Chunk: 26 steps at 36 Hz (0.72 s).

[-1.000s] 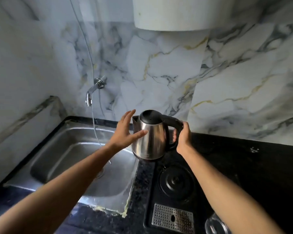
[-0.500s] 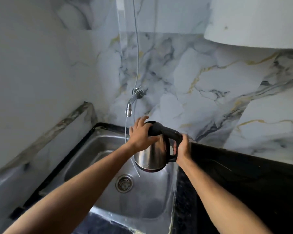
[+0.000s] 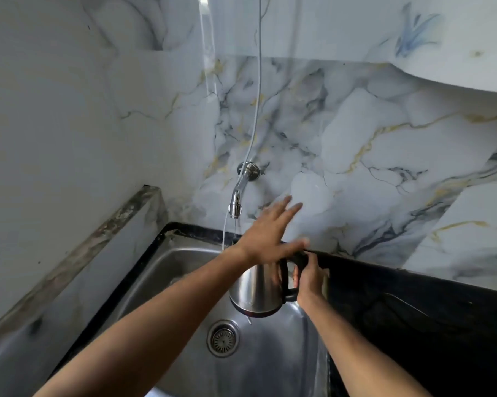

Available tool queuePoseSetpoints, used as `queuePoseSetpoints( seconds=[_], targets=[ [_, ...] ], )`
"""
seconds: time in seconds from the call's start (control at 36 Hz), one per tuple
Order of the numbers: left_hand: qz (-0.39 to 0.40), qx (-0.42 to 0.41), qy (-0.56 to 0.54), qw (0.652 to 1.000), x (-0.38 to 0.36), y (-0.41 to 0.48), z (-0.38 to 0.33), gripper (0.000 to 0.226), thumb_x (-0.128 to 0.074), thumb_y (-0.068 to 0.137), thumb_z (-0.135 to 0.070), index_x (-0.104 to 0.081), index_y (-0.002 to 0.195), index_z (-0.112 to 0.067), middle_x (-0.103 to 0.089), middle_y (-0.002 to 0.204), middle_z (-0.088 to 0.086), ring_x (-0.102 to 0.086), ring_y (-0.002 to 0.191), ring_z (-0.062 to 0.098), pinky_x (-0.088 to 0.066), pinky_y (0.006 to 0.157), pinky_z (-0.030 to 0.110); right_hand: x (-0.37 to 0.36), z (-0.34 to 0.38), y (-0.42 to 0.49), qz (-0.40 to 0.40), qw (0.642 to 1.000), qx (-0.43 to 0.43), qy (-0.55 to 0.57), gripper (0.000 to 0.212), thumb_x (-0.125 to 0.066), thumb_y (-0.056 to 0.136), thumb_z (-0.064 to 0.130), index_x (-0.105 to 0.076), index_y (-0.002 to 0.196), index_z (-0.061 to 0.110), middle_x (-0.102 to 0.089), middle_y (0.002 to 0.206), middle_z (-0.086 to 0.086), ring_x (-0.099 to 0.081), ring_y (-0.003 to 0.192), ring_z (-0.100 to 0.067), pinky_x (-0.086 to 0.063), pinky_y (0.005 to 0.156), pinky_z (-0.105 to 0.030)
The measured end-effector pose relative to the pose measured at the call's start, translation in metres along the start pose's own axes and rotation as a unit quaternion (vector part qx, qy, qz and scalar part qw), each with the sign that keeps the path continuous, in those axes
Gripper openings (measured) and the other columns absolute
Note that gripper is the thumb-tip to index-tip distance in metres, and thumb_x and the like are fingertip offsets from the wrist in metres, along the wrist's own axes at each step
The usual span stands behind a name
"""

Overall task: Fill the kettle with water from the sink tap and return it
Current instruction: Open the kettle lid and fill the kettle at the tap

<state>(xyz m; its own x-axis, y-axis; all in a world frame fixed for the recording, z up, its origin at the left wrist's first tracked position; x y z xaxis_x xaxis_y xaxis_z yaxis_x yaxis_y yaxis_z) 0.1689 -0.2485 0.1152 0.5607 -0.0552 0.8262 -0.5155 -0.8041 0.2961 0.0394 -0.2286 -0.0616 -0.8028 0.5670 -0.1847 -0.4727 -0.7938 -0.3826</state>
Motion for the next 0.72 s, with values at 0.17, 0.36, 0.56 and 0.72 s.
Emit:
queuePoseSetpoints(
  seconds=[0.17, 0.36, 0.56, 0.72],
  targets=[
    [-0.161, 0.272, 0.043, 0.948, 0.049, 0.0, 0.116, 0.041, -0.057, 0.093, -0.039, -0.047, 0.121, -0.011, -0.057, 0.121, 0.016, -0.055, 0.108, 0.038, -0.048, 0.086, 0.048, -0.031, -0.017, 0.021, 0.018, 0.999, -0.034, 0.003, 0.036, -0.054, 0.077, 0.041, -0.05, 0.051, 0.017, -0.042, 0.04, 0.001, -0.034, 0.033, -0.012, -0.024, 0.035, -0.022],
    [-0.091, 0.311, 0.127, 0.937, 0.035, 0.018, 0.16, 0.052, -0.064, 0.086, -0.054, -0.042, 0.106, -0.011, -0.068, 0.098, 0.016, -0.065, 0.09, 0.041, -0.039, 0.062, 0.039, -0.053, -0.028, 0.04, 0.026, 0.999, -0.035, -0.003, 0.036, -0.056, 0.079, 0.038, -0.055, 0.054, 0.013, -0.044, 0.039, -0.001, -0.036, 0.032, -0.012, -0.025, 0.034, -0.02],
    [-0.052, 0.321, 0.16, 0.932, 0.034, 0.04, 0.169, 0.036, -0.064, 0.085, -0.029, -0.046, 0.109, -0.009, -0.067, 0.091, 0.015, -0.062, 0.081, 0.038, -0.038, 0.061, 0.038, -0.063, -0.034, 0.052, 0.045, 0.998, -0.047, -0.017, 0.039, -0.054, 0.084, 0.037, -0.054, 0.052, 0.014, -0.044, 0.04, 0.0, -0.037, 0.034, -0.012, -0.027, 0.037, -0.023],
    [0.012, 0.302, 0.126, 0.945, 0.032, 0.046, 0.184, 0.038, -0.065, 0.083, -0.032, -0.047, 0.107, -0.008, -0.062, 0.088, 0.012, -0.056, 0.078, 0.034, -0.04, 0.066, 0.036, -0.073, -0.036, 0.059, 0.06, 0.997, -0.037, -0.021, 0.04, -0.054, 0.081, 0.04, -0.056, 0.049, 0.016, -0.045, 0.042, -0.002, -0.038, 0.036, -0.014, -0.027, 0.038, -0.025]
  ],
)
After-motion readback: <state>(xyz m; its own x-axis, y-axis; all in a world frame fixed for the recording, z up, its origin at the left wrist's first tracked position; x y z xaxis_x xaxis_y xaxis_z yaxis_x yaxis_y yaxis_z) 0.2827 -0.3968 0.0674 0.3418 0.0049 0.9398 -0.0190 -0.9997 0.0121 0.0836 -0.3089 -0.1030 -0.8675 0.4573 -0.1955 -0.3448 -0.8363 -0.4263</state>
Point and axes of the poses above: each hand's wrist, its own y-axis towards the middle knuckle, its own x-axis out of the back of the hand, z = x × y, the point moved 8 cm from there along y, towards the middle knuckle
